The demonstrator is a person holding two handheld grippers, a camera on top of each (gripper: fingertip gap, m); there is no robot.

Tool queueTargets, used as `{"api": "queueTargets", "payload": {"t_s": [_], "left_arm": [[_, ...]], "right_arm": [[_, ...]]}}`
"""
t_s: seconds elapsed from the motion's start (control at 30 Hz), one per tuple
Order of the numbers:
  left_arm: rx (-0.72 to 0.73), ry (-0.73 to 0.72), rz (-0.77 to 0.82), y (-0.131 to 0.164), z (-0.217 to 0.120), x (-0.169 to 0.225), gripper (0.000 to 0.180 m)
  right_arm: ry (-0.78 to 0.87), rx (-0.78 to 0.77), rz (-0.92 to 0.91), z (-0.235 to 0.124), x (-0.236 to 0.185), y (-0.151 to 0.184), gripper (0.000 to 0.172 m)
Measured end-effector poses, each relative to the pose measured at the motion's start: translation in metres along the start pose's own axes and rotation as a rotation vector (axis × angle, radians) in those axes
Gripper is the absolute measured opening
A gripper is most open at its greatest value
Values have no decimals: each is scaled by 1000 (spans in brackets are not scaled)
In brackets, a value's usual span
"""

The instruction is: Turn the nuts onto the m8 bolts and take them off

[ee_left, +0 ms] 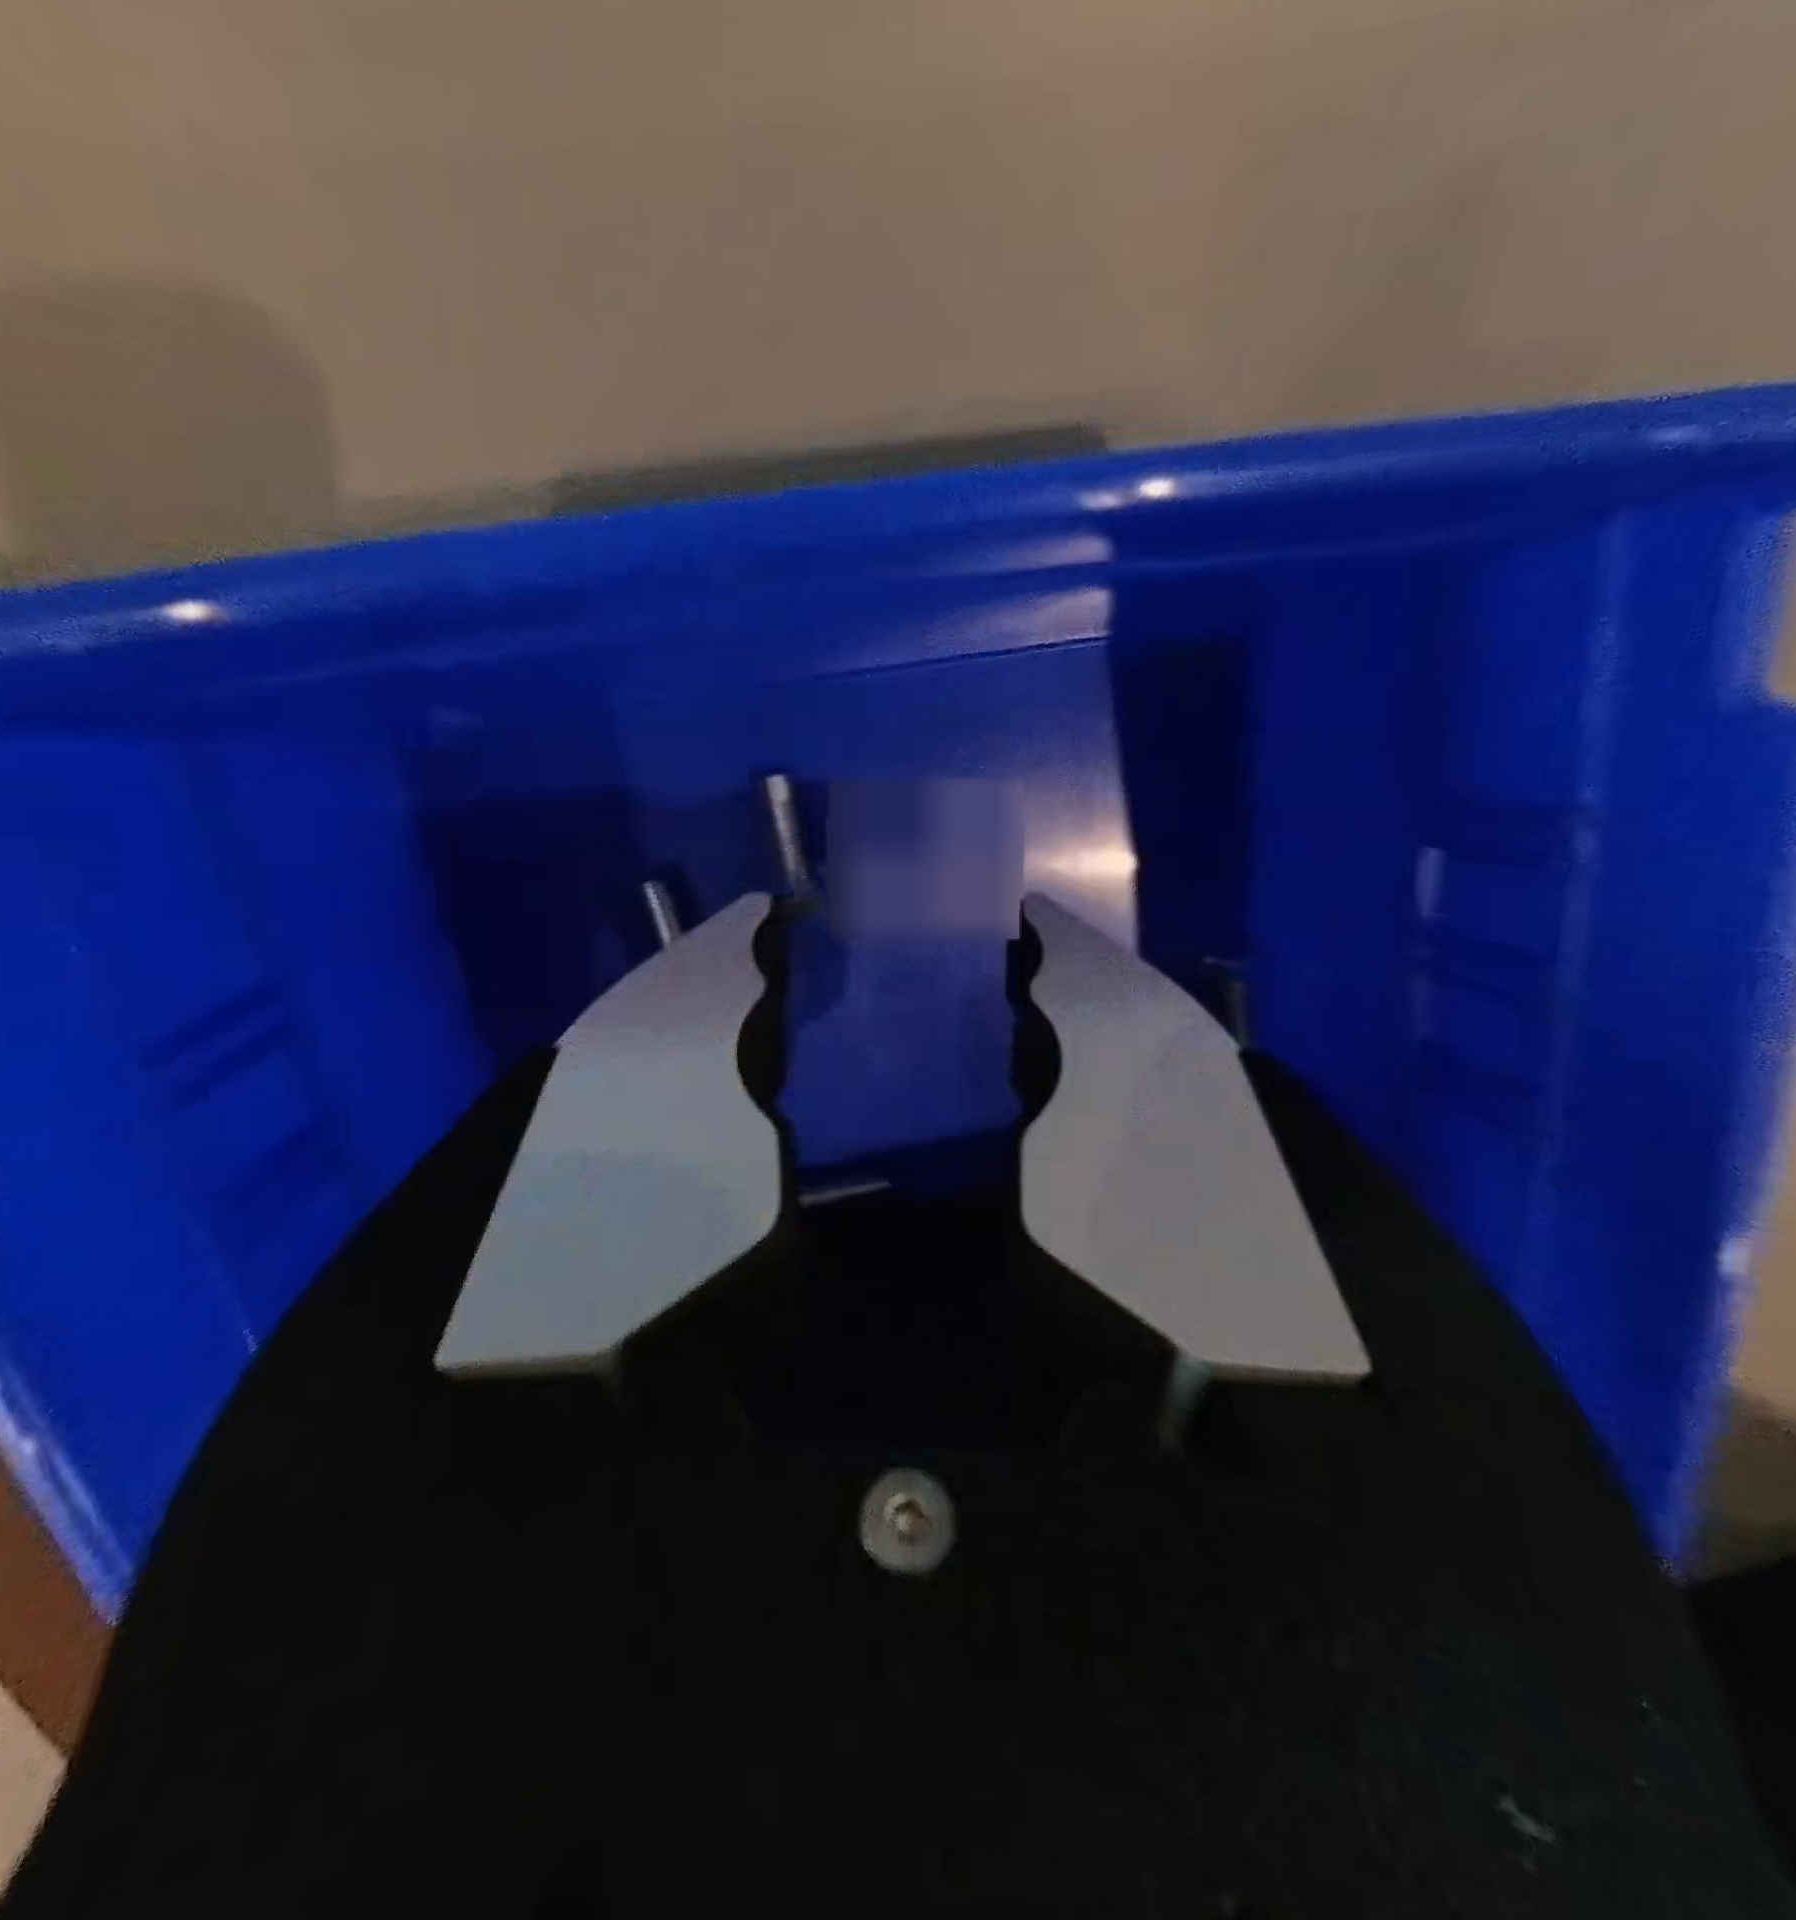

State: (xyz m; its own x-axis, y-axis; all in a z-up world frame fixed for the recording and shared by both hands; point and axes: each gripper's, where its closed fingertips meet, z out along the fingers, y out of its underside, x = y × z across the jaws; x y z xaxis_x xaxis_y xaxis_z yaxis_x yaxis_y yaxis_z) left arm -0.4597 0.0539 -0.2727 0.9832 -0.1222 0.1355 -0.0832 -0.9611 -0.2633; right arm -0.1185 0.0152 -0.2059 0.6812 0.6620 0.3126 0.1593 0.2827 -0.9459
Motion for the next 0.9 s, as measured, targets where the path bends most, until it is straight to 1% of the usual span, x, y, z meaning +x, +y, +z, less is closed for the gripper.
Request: {"api": "queueTargets", "payload": {"t_s": [0.07, 0.17, 0.27, 0.37, 0.47, 0.53, 0.6, 0.63, 0.7, 0.73, 0.8, 0.83, 0.9], "left_arm": [[-25, -27, -12, 1, 10, -10, 38], [-12, 15, -42, -1, 18, -10, 36], [-39, -10, -53, 3, 26, -18, 34], [-38, 36, -65, 4, 34, -16, 30], [-39, -2, -2, 5, 34, -21, 21], [-33, -64, 56, 5, 28, -25, 15], [50, -99, 111, -4, 11, -20, 10], [106, -94, 141, -9, -2, -11, 7], [225, -72, 219, -17, -31, 17, 7], [279, -43, 266, -17, -46, 38, 7], [369, 67, 391, -11, -72, 91, 7], [372, 126, 463, -2, -78, 118, 7], [294, 197, 552, 23, -77, 155, 7]], "right_arm": [[-17, -7, -3, 1, -2, 1, 5], [-37, -29, -27, 4, -7, 4, 5], [-53, -32, -42, 5, -11, 4, 5], [-55, -32, -39, 5, -11, 4, 5], [-58, -31, -41, 6, -12, 4, 5], [-60, -31, -44, 6, -12, 4, 5], [-59, -32, -44, 6, -12, 5, 5], [-58, -32, -42, 6, -12, 5, 5], [-54, -30, -39, 6, -11, 4, 5], [-53, -29, -38, 6, -11, 4, 5], [-51, -29, -36, 6, -10, 4, 5], [-52, -28, -37, 6, -10, 4, 5], [-54, -28, -41, 6, -11, 4, 5]]}}
